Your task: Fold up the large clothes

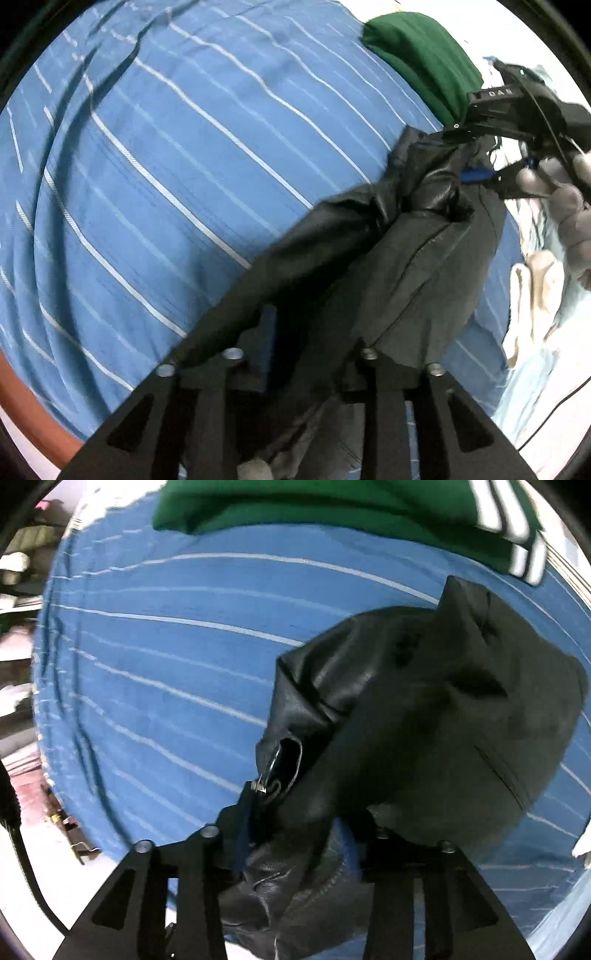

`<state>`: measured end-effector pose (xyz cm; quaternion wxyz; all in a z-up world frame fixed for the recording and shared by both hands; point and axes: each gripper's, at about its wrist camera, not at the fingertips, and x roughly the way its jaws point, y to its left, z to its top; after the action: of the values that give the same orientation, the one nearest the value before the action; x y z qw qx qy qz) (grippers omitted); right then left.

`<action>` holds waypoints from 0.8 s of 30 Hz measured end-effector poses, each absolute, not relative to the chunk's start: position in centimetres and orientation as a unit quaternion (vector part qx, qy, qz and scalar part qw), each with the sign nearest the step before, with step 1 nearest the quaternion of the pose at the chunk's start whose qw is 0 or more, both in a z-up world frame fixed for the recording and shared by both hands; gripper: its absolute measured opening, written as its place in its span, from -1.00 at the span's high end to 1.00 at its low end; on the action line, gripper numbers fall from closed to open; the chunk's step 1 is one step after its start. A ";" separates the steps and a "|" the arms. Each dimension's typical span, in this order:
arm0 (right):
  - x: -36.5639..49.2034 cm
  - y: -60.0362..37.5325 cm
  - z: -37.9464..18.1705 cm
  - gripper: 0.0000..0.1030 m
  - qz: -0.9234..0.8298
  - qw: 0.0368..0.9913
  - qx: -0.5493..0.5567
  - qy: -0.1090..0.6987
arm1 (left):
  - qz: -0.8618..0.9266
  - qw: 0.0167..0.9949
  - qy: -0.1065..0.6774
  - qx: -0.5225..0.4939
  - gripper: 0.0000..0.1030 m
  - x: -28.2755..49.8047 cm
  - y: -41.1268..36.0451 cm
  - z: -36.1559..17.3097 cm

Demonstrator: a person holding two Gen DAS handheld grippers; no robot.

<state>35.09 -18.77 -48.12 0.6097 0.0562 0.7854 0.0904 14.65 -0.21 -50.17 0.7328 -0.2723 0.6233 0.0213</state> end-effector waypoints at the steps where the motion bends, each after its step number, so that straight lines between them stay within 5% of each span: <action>1: 35.3 -18.5 -48.3 -0.06 0.093 0.606 0.057 0.788 | 0.018 0.733 0.619 -0.281 0.31 14.5 0.2 -50.0; 2: 35.5 -18.4 -47.9 -0.16 0.099 0.608 0.066 0.785 | 0.018 0.736 0.613 -0.287 0.19 14.3 0.6 -49.5; 4: 35.3 -19.1 -46.1 -0.18 0.125 0.619 0.094 0.770 | 0.028 0.744 0.599 -0.293 -0.65 13.6 1.5 -48.2; 5: 35.3 -19.4 -45.4 -0.18 0.139 0.626 0.111 0.759 | 0.032 0.751 0.589 -0.296 -0.75 13.1 1.9 -47.4; 11: 34.1 -24.0 -40.2 -0.17 0.166 0.673 0.196 0.693 | 0.088 0.787 0.570 -0.216 -0.77 12.0 2.3 -44.9; 14: 34.3 -23.8 -44.6 0.40 0.146 0.653 0.182 0.720 | 0.100 0.788 0.579 -0.184 -0.77 12.7 1.1 -45.0; 19: 35.8 -22.5 -52.0 0.38 0.157 0.642 0.185 0.728 | 0.163 0.780 0.591 -0.123 -0.77 13.6 -1.6 -46.1; 24: 34.8 -27.9 -46.8 0.28 0.212 0.655 0.203 0.697 | 0.176 0.757 0.602 -0.182 -0.77 15.1 -4.5 -46.4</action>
<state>34.79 -27.95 -46.77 0.6547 0.2027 0.6967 0.2116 15.14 -4.47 -46.35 0.7570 -0.1816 0.6024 0.1763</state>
